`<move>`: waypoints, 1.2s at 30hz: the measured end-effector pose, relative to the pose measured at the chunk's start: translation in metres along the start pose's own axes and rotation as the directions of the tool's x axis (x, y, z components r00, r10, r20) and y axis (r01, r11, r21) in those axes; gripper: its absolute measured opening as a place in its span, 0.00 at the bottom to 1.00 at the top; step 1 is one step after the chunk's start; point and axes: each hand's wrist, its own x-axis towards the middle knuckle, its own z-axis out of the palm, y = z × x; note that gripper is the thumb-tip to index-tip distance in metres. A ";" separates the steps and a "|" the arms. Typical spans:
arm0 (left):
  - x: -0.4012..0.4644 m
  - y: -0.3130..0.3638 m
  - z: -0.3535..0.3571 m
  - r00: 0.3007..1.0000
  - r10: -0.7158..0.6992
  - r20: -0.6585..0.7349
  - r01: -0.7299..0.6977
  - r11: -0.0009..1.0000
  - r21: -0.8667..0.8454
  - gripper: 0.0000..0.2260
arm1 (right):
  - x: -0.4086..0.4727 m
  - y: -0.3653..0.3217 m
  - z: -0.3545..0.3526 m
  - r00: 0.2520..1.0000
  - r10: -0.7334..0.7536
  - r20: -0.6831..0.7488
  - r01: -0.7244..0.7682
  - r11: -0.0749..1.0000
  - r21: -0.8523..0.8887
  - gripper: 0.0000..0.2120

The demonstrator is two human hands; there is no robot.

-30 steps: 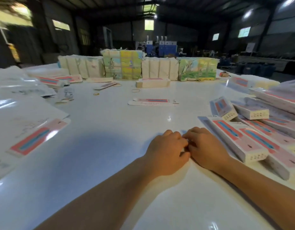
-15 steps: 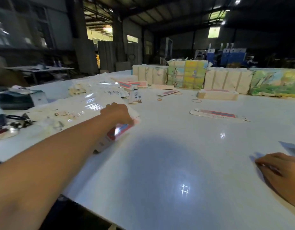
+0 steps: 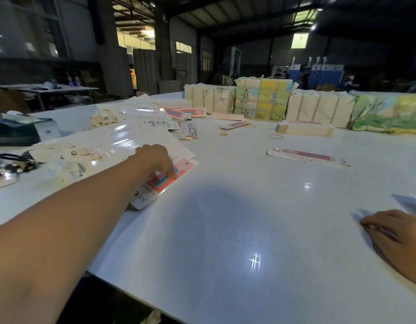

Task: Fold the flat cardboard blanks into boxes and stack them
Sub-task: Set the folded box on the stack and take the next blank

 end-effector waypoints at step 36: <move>-0.170 0.187 0.060 0.578 0.734 -0.355 -0.778 0.367 -0.509 0.03 | 0.001 -0.104 -0.082 0.880 0.352 0.319 -0.311 -0.081 0.947 0.14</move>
